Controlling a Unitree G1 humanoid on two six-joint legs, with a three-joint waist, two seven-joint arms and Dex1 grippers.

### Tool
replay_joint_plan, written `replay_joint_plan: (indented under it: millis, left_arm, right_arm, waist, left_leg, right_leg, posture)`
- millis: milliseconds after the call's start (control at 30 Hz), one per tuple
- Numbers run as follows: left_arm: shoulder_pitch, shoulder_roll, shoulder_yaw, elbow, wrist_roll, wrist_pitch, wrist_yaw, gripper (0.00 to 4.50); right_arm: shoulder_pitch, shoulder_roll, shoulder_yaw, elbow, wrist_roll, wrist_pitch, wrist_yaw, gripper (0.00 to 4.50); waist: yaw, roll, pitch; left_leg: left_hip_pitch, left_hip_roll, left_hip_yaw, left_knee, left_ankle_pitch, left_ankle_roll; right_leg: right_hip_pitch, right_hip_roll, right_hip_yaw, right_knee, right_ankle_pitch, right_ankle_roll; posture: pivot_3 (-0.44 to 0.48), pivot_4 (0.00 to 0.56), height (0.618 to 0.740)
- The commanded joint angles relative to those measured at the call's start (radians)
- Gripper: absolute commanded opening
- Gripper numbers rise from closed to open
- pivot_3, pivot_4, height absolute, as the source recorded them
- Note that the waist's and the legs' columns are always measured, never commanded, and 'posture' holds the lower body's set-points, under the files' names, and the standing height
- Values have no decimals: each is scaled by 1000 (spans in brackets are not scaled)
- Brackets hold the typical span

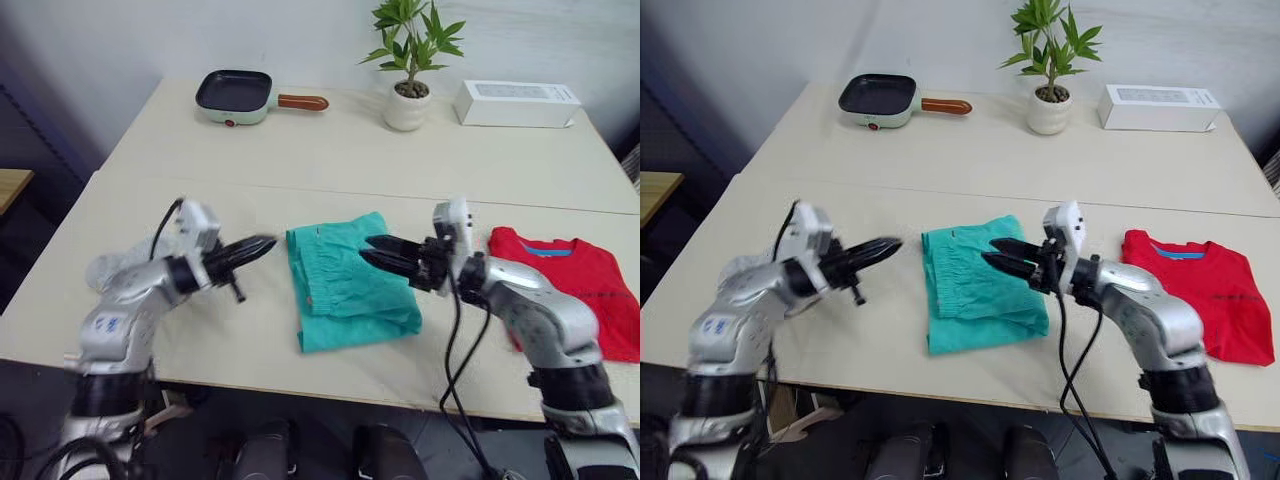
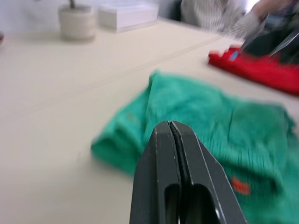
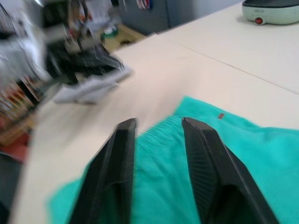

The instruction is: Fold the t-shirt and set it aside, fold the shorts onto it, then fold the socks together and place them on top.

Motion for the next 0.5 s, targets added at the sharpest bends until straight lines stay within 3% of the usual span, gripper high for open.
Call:
replay_joint_plan:
  millis: [33,167,333,500]
  left_arm:
    - [-61,-45,-154,118,140,-89,9,0]
    - [-109,-121,-293,335,282,-237,10,0]
    - [-94,-160,-306,422,337,-241,66,0]
    - [-30,-133,-298,397,352,-240,66,0]
  right_arm:
    - [-44,47,45,147,-91,-144,98,169]
    - [-92,133,91,399,-250,-357,77,43]
    - [-147,157,4,663,-304,-504,29,43]
    - [-210,119,-101,846,-303,-493,-52,43]
  waist:
    - [-2,0,0]
    - [-19,0,0]
    - [-18,-1,1]
    - [-23,-1,0]
  left_leg:
    - [0,0,1,0,1,0]
    - [0,-1,6,-1,1,2]
    - [1,1,6,1,2,2]
    - [5,1,3,3,5,3]
  right_leg:
    - [0,2,0,2,0,0]
    - [-2,5,-6,3,0,0]
    - [-1,4,-5,4,0,1]
    - [3,-2,2,3,2,3]
  posture:
    - [0,150,740]
    - [0,150,740]
    - [0,150,740]
    - [0,150,740]
